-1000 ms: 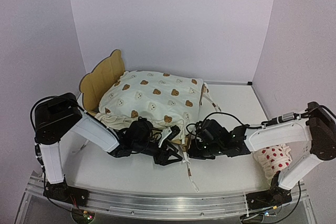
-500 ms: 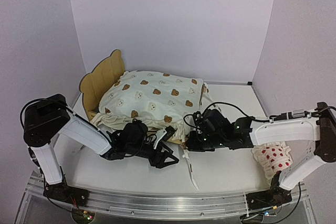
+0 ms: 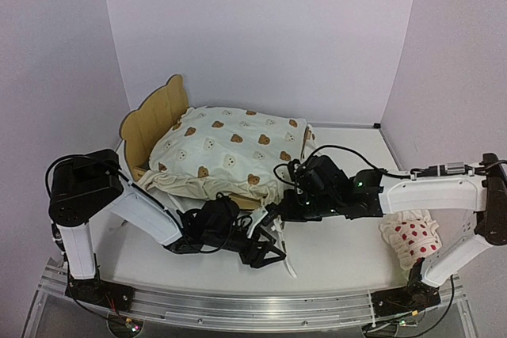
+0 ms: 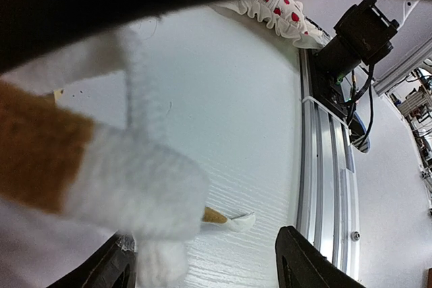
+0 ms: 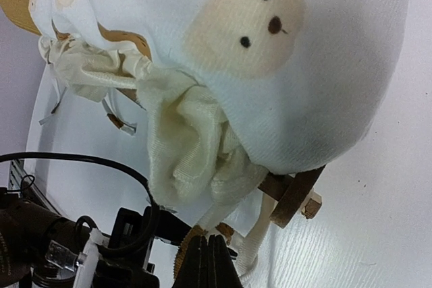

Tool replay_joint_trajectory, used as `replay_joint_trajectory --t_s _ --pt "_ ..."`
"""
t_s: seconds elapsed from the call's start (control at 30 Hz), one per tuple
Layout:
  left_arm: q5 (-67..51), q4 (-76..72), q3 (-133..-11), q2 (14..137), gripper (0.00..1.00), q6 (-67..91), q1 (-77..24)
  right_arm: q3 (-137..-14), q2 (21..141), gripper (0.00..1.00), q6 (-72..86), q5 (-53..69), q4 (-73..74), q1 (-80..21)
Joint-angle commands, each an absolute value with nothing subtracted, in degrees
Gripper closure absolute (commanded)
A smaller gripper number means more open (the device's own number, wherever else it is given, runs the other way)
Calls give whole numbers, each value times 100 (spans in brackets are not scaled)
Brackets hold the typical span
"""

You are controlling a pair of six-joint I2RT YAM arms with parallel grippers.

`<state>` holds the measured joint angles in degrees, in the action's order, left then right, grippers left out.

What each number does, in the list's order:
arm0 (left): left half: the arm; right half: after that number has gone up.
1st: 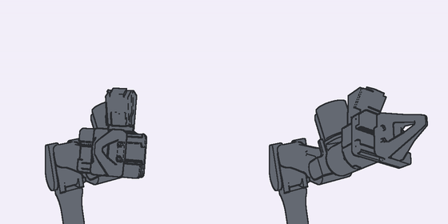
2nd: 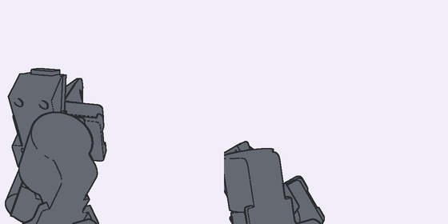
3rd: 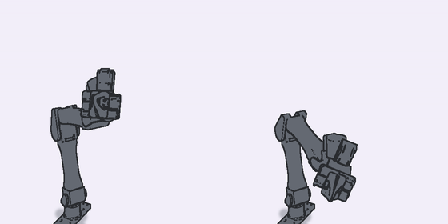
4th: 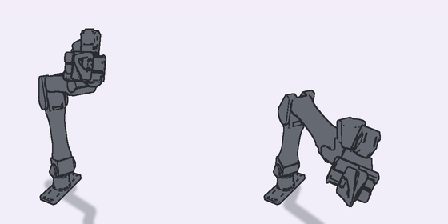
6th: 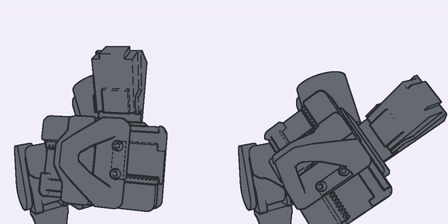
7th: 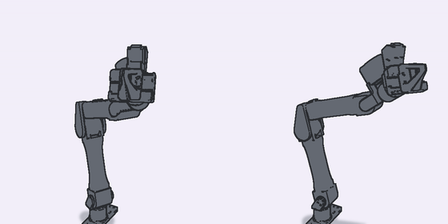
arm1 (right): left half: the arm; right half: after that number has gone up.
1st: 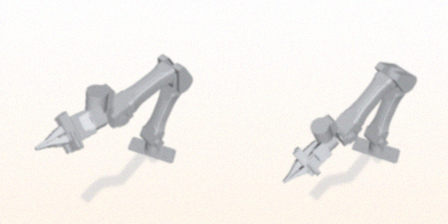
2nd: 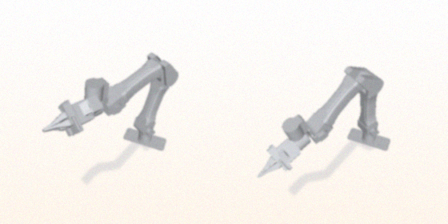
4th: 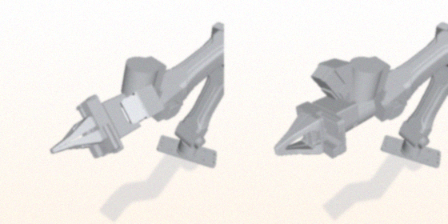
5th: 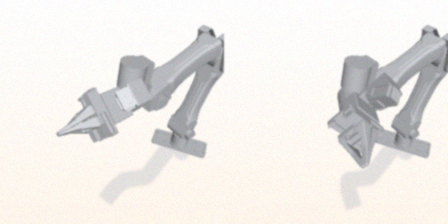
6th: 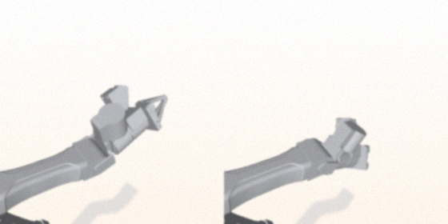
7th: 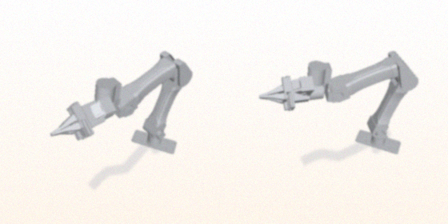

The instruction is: Set up the pet bed

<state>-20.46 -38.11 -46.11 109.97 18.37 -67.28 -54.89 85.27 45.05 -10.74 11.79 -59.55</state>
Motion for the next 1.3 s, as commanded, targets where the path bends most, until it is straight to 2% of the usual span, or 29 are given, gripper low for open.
replay_joint_trajectory --t_s 0.0,0.13,0.27,0.47,0.67,0.83,1.27 --pt "-1509 -4185 -4944 11272 28 2097 -6853 -5730 8494 100 4438 -1119 1221 -5984" --pt "-1243 -4281 -5073 11496 30 2290 -6911 -5760 8529 100 4436 -1086 1226 -5982" --pt "-1094 -4420 -5154 11666 42 2478 -6940 -5774 8532 100 4434 -1083 1222 -5980" --pt "-1061 -4383 -5391 11885 54 2621 -7015 -5774 8534 100 4430 -1099 1222 -5982" --pt "-906 -4469 -5309 11841 82 2693 -7034 -5766 8517 100 4425 -1118 1222 -5982" --pt "-832 -4457 -5224 11760 99 2712 -7042 -5765 8508 100 4403 -1132 1222 -5983" --pt "163 -3498 -4567 10805 100 2516 -7028 -5413 8171 100 4346 -1494 1290 -5985"
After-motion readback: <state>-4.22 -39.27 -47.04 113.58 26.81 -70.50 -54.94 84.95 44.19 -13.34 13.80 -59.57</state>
